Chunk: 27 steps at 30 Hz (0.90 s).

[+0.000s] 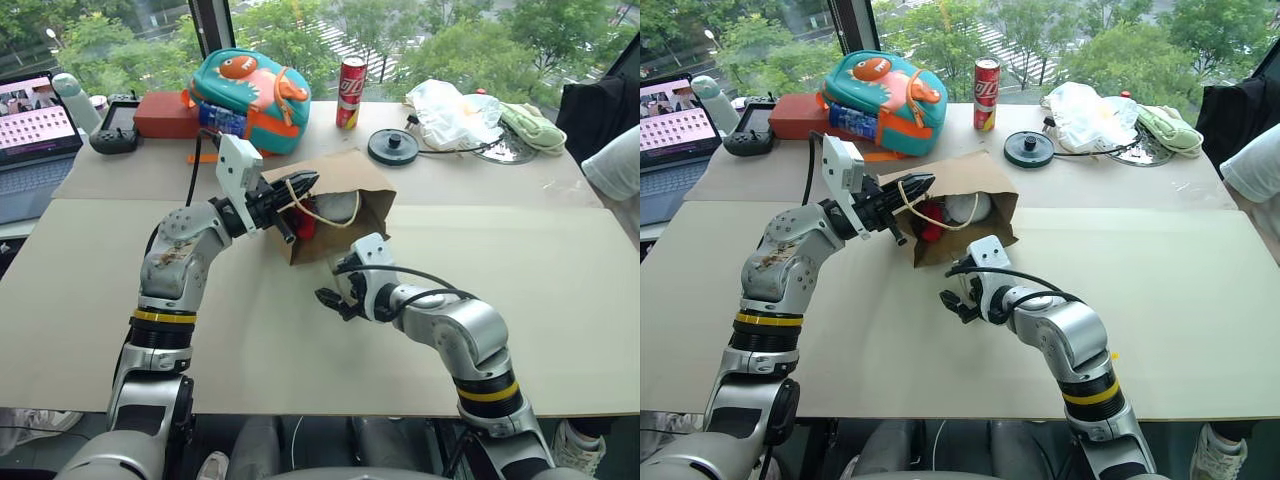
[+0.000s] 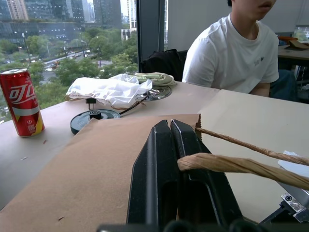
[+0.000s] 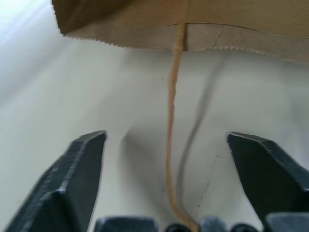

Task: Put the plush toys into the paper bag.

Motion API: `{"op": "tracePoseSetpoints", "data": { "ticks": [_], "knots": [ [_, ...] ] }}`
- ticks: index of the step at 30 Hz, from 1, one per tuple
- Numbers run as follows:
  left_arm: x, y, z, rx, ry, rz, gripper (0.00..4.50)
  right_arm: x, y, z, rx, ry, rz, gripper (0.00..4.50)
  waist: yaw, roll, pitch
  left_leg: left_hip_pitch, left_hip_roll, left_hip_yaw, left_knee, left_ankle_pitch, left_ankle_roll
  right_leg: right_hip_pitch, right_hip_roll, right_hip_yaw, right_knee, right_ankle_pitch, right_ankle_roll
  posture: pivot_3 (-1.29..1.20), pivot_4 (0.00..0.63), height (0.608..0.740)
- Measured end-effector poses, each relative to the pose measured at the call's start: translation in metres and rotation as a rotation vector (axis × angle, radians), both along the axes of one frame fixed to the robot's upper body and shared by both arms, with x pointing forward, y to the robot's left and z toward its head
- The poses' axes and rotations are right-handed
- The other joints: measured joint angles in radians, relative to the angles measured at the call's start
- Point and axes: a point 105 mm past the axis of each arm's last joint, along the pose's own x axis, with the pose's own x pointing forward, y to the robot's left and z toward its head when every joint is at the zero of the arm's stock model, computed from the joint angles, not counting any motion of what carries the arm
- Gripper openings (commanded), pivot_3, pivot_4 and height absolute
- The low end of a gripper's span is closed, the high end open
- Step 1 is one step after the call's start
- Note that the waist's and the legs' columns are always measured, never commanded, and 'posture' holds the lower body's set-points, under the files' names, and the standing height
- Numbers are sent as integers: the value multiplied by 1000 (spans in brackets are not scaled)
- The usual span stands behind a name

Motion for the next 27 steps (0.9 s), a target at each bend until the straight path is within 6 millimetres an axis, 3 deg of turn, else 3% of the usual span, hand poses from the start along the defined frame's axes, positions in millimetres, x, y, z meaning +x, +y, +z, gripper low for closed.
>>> {"op": "tracePoseSetpoints", "data": {
  "ticks": [9,18,27],
  "knots": [
    [0,0,0,0,0,0,0,-1,2,-4,-1,-1,1,43,-1,0,0,0,0,0,0,0,0,0,0,0,0,0,0,0,150,733],
    [0,0,0,0,0,-1,0,0,4,-3,18,3,6,43,0,0,0,0,0,0,0,0,0,0,0,0,0,0,0,0,150,733],
    [0,-2,-1,-14,13,-8,0,2,-14,23,52,-98,12,43,2,0,0,0,0,0,0,0,0,0,0,0,0,0,0,0,150,733]
  ]
}}
